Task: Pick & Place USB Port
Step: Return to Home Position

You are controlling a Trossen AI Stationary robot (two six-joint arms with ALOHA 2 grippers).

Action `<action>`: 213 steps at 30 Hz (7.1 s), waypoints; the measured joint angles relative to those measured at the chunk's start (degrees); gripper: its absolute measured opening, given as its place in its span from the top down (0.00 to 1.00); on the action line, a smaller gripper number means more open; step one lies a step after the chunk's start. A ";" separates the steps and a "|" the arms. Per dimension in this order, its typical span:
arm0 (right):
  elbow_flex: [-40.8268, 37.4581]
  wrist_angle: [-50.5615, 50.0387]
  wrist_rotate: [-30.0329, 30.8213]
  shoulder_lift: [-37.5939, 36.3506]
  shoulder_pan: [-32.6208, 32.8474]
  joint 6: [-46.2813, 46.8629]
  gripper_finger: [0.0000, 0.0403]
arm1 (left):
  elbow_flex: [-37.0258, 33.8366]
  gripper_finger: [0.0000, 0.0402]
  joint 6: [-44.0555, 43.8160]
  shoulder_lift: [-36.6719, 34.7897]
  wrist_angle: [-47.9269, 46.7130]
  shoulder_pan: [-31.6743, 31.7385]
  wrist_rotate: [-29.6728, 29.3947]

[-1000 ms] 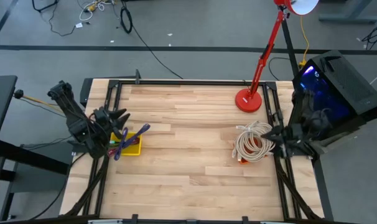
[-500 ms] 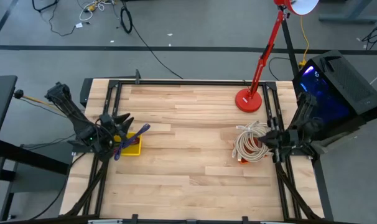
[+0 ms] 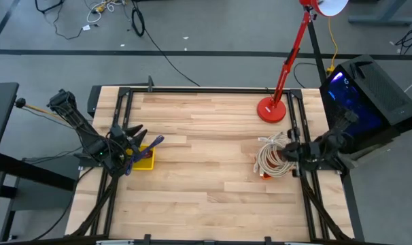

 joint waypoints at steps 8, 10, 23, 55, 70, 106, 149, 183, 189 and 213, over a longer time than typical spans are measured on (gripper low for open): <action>0.07 -3.41 -6.03 0.02 -15.92 1.00 0.98 | 0.00 0.59 0.84 0.09 -0.15 2.64 0.00; 0.07 -4.75 -10.68 0.02 -20.02 3.91 0.98 | 0.00 0.60 0.77 0.09 -0.14 3.78 -0.02; 0.04 -15.36 -28.53 0.04 -42.58 18.15 0.98 | 0.00 0.72 -0.12 0.09 0.01 4.74 -0.04; 0.04 -5.21 -35.71 22.40 -58.72 26.71 0.98 | 0.42 0.95 -9.37 0.07 1.96 26.63 10.89; 0.04 -6.08 -34.40 22.40 -58.70 31.43 0.98 | 0.35 0.91 -9.06 0.09 14.21 26.62 53.11; 0.04 0.70 -34.00 0.04 -59.40 31.41 0.98 | -11.97 0.91 -6.91 -33.54 49.42 47.44 58.93; 0.04 0.69 -33.99 0.02 -59.37 31.39 0.98 | -11.91 0.91 -6.40 -33.57 48.11 46.27 58.82; 0.04 0.68 -33.98 0.02 -59.37 31.39 0.98 | -11.89 0.91 -6.38 -33.33 48.02 46.30 58.82; 0.04 0.69 -33.98 0.02 -59.37 31.39 0.98 | -11.89 0.91 -6.39 -33.31 48.01 46.29 58.82; 0.04 0.68 -33.99 0.02 -59.39 31.39 0.98 | -11.89 0.91 -6.38 -33.31 48.01 46.30 58.82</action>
